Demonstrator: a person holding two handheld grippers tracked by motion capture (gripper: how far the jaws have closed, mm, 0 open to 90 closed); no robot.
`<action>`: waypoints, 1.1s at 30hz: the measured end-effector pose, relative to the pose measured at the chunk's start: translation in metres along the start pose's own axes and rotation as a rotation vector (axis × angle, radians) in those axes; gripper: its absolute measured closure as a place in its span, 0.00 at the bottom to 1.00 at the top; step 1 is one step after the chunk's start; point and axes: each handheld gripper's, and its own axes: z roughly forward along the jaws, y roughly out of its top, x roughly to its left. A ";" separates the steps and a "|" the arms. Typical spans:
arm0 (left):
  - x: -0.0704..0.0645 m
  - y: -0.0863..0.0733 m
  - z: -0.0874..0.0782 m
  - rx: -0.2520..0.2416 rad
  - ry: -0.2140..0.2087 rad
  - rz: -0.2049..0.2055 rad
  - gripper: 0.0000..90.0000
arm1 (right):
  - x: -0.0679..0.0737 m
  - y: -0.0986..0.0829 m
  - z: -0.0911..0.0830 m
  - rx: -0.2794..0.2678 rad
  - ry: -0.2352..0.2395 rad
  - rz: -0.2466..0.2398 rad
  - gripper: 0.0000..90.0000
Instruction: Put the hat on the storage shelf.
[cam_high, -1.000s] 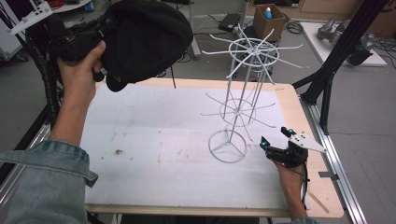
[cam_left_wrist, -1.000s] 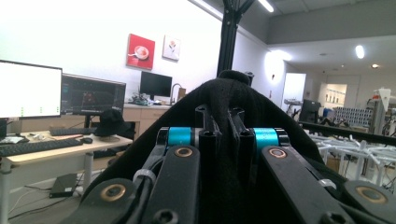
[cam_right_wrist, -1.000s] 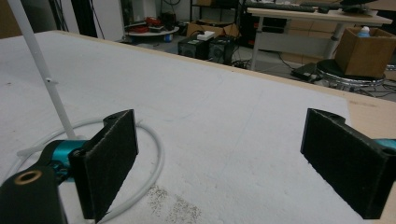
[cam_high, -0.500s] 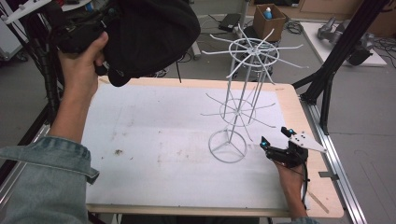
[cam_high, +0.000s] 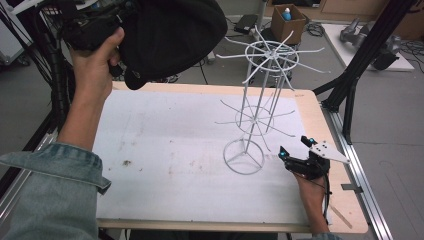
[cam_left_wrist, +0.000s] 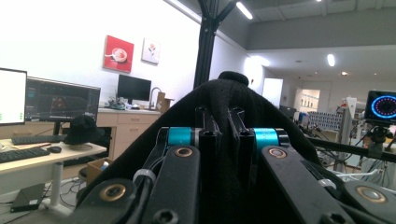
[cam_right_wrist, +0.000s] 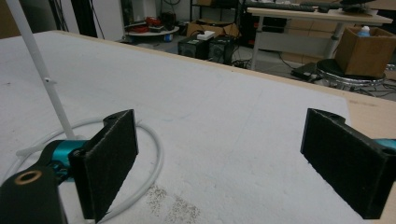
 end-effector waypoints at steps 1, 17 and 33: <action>-0.001 0.000 0.001 -0.005 -0.007 -0.007 0.94 | 0.000 0.000 0.000 0.000 0.000 0.000 0.11; -0.012 0.005 0.010 -0.009 -0.047 -0.030 0.94 | 0.000 0.000 0.000 0.003 0.002 0.006 0.11; -0.019 -0.001 0.018 0.033 -0.070 -0.023 0.94 | 0.000 0.000 0.001 0.005 0.004 0.003 0.11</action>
